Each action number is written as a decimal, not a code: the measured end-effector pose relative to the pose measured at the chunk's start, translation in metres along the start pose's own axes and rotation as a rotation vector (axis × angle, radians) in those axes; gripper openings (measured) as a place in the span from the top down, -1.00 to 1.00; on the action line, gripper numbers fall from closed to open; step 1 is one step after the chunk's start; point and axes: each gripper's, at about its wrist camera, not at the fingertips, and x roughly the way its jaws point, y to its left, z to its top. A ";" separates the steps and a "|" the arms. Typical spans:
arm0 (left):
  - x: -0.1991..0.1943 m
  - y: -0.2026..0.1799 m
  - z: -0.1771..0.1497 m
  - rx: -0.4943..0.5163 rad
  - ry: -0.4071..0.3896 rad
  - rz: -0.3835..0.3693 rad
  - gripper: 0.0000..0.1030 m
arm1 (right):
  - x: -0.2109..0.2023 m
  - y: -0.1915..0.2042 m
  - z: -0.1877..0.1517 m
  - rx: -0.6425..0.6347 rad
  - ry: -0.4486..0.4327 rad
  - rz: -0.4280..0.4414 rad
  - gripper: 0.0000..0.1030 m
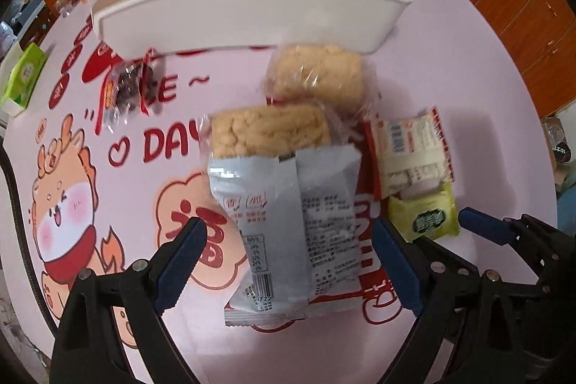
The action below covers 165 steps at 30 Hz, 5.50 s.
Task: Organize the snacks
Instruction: 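Move both grippers back over the remaining snack pile, then grasp the grey printed bag with the left gripper while the right gripper grasps the green-label packet, then carry both packets into the white tray and open both grippers, then move both grippers back toward the remaining cracker bags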
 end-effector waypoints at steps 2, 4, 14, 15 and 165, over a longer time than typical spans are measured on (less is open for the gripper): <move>0.006 0.004 -0.002 -0.010 0.013 -0.007 -0.79 | 0.004 0.003 0.001 -0.008 0.003 -0.014 -0.22; 0.011 0.010 -0.004 -0.029 0.027 -0.027 -0.79 | 0.008 0.006 0.001 -0.007 0.006 -0.020 -0.23; 0.033 0.047 -0.015 -0.100 0.083 -0.016 -0.79 | 0.021 0.029 0.002 -0.064 -0.017 -0.153 -0.40; 0.035 0.050 -0.016 -0.103 0.087 -0.010 -0.79 | 0.022 0.030 0.002 -0.059 -0.021 -0.159 -0.41; -0.099 -0.004 0.051 0.720 -0.126 0.049 -0.81 | -0.084 0.014 0.093 -0.025 -0.154 -0.117 -0.49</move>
